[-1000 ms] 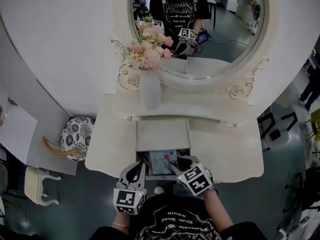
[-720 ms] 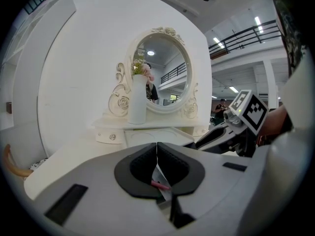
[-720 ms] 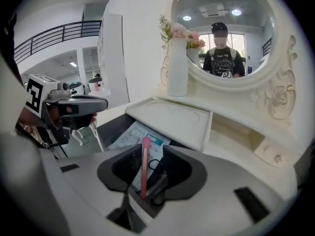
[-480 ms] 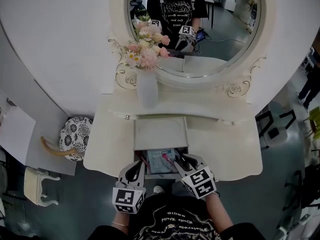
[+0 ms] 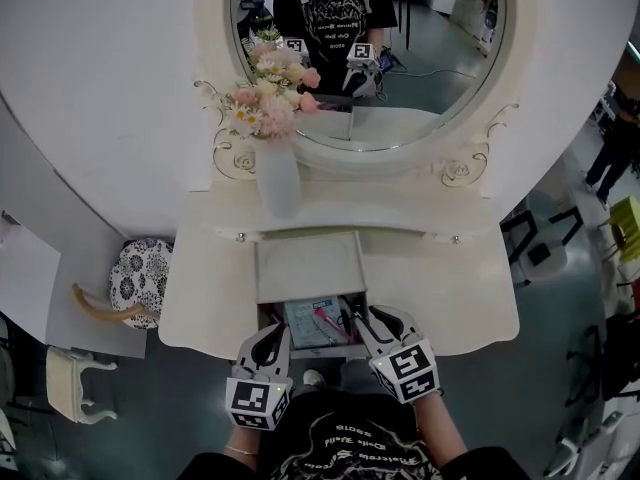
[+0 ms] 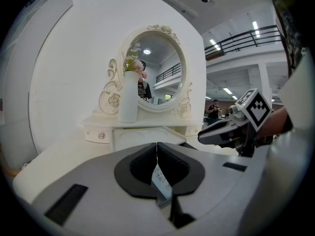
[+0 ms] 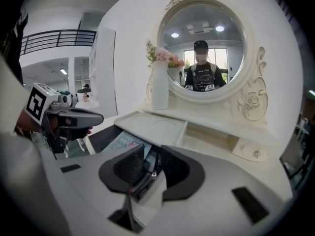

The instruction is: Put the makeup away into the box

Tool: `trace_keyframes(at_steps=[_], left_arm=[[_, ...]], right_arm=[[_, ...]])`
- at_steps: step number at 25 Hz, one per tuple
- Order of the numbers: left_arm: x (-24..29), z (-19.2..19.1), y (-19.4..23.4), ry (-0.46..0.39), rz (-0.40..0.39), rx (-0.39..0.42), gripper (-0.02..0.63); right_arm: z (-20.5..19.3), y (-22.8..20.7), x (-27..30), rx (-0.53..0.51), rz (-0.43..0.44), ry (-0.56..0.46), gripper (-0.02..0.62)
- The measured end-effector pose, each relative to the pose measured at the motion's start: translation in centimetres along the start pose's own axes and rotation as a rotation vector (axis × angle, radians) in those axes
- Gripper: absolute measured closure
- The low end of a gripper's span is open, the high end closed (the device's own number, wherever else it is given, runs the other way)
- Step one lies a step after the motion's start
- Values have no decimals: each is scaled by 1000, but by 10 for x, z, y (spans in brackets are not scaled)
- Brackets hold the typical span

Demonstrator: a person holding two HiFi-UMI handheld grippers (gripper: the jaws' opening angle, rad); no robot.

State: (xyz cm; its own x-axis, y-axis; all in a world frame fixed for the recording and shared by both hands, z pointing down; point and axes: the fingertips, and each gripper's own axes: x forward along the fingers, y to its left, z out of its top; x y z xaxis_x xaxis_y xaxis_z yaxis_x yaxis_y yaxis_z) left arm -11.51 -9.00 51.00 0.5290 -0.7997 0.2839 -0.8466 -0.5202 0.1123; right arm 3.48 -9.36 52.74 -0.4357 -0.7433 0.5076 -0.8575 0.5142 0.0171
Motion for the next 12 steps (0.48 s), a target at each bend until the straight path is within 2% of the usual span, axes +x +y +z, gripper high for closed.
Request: trace_keyframes(at_steps=[5, 12], left_arm=[[8, 5, -11, -7, -39, 5, 589], [20, 14, -22, -23, -79, 22, 589]], right_arm=[[0, -9, -13, 3, -56, -38, 487], [-3, -24, -25, 10, -128, -60, 538]])
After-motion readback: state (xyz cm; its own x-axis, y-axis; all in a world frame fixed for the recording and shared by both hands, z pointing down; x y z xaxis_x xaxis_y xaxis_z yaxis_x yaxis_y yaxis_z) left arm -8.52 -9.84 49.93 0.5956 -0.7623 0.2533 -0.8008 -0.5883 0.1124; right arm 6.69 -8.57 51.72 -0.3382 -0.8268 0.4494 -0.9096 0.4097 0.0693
